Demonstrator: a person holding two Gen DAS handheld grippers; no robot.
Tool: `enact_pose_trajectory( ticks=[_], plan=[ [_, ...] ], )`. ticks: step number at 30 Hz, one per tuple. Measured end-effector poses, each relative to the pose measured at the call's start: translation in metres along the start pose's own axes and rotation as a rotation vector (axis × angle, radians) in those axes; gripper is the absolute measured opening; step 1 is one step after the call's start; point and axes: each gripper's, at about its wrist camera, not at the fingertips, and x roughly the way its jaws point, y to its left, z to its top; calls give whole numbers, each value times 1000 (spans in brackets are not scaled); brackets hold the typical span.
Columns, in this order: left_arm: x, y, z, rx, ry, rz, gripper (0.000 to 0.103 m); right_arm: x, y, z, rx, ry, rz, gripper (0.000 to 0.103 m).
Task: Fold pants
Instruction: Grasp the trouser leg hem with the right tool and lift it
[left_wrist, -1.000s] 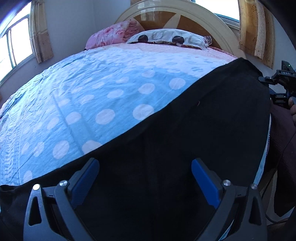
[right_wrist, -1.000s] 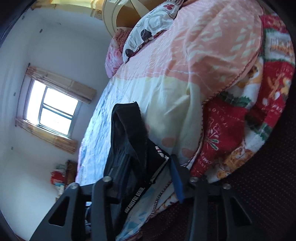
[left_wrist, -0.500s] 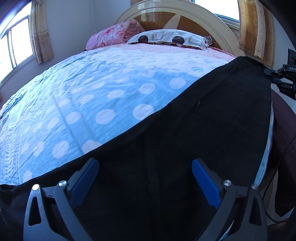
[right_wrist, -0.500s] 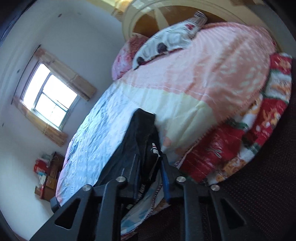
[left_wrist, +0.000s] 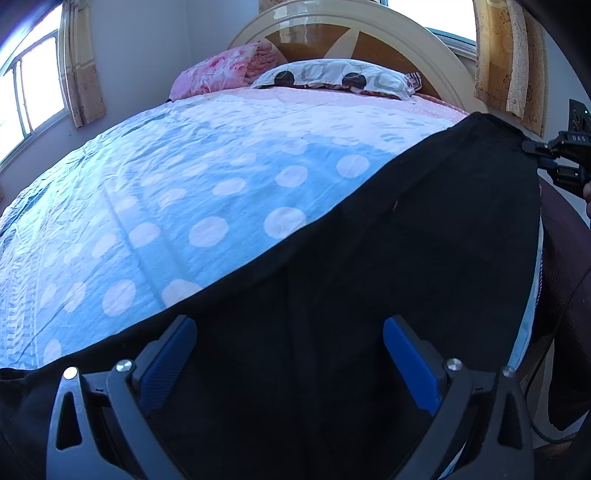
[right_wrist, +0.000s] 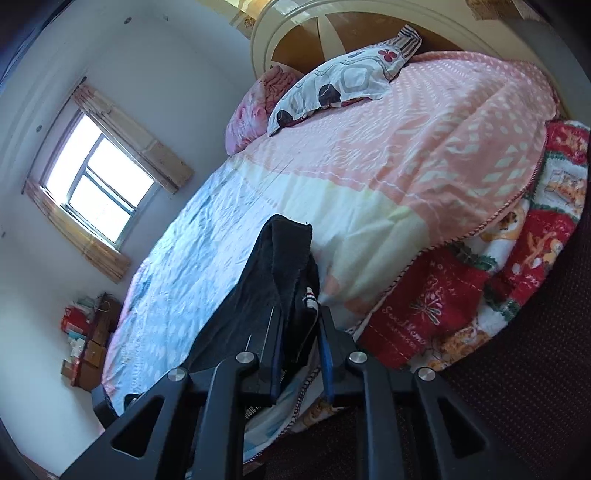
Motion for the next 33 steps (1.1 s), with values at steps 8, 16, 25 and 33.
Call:
enact_pose_trajectory(
  ticks=[8, 16, 25, 33],
  plan=[
    [2, -2, -1, 6, -7, 2, 103, -8, 17, 4, -57, 5, -26, 18],
    [2, -2, -1, 9, -7, 6, 103, -24, 56, 4, -265, -65, -99, 17],
    [3, -2, -1, 9, -8, 5, 103, -4, 37, 9, -246, -48, -159, 17],
    [2, -3, -1, 11, -8, 8, 103, 13, -8, 17, -153, 48, -143, 42]
  ],
)
